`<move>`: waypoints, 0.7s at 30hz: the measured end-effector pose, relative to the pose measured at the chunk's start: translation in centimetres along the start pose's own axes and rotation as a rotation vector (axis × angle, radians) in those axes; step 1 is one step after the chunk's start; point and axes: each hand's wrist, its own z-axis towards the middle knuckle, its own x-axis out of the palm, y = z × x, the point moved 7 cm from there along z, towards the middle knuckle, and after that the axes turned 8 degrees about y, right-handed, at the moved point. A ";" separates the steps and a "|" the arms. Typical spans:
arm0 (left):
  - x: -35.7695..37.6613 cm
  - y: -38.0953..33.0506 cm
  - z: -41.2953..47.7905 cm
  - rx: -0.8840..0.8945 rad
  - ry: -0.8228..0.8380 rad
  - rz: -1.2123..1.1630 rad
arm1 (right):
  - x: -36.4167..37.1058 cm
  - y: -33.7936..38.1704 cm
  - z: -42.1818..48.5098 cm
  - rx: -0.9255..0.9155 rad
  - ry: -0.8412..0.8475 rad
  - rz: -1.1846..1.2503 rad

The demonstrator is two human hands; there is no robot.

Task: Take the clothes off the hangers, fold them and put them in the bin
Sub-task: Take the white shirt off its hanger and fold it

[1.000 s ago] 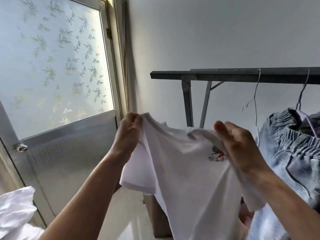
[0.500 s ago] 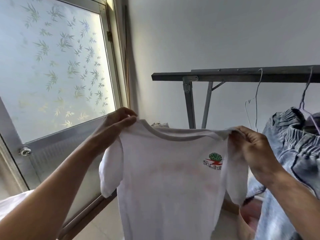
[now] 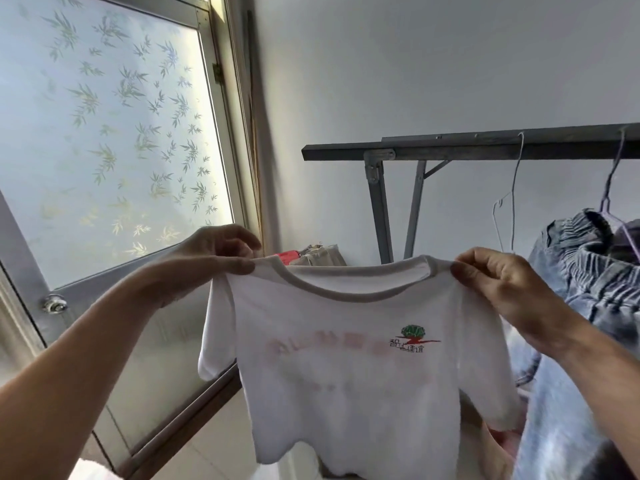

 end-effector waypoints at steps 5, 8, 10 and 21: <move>-0.6 0.6 0.1 -0.095 -0.068 0.076 | 1.2 0.4 -0.3 0.073 0.101 0.142; -0.7 0.5 -0.1 -0.107 -0.177 0.027 | 0.5 0.4 0.0 0.085 0.068 0.090; -1.0 0.1 -0.5 -0.054 -0.223 0.008 | 0.7 0.7 0.1 0.066 0.086 0.058; -1.7 0.6 -2.8 0.027 -0.018 -0.001 | 1.2 1.6 0.6 -0.067 0.120 -0.043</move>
